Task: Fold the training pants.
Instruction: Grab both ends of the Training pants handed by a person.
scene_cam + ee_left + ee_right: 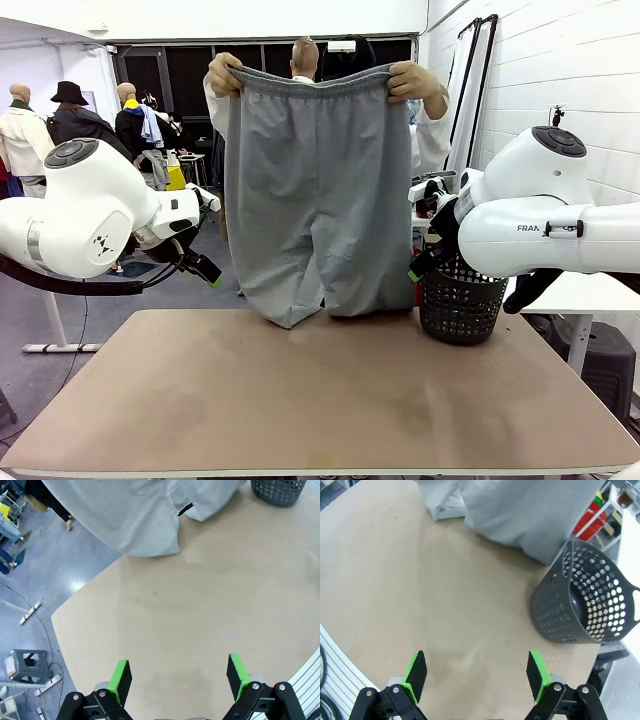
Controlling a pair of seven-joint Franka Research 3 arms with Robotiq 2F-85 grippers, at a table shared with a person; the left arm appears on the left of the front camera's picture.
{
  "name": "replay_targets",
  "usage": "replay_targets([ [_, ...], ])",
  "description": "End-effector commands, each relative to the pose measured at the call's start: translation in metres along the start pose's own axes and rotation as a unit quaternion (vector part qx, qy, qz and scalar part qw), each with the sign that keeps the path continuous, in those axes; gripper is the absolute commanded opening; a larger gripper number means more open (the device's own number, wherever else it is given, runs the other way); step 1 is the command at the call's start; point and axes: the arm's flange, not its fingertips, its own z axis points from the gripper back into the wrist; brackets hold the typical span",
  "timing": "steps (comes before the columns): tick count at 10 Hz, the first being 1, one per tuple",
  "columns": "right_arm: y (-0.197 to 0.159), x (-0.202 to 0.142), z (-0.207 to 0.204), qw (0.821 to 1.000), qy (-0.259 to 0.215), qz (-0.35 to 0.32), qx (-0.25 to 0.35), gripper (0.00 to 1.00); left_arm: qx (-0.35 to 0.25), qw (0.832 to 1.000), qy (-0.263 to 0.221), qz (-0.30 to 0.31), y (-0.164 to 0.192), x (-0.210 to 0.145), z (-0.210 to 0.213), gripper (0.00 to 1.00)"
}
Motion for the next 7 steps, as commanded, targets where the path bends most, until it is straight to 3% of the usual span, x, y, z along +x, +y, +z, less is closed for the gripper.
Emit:
replay_targets([
  [1, 0.0009, 0.0011, -0.0008, 1.0, -0.004, 0.001, 0.002, 1.0, 0.0, 1.0, -0.005, 0.001, 0.0011, 0.0008, 0.0006, 1.0],
  [7, 0.0009, 0.0011, -0.0008, 1.0, -0.004, 0.001, 0.002, 1.0, 0.0, 1.0, -0.005, 0.001, 0.0011, 0.0008, 0.0006, 1.0],
])
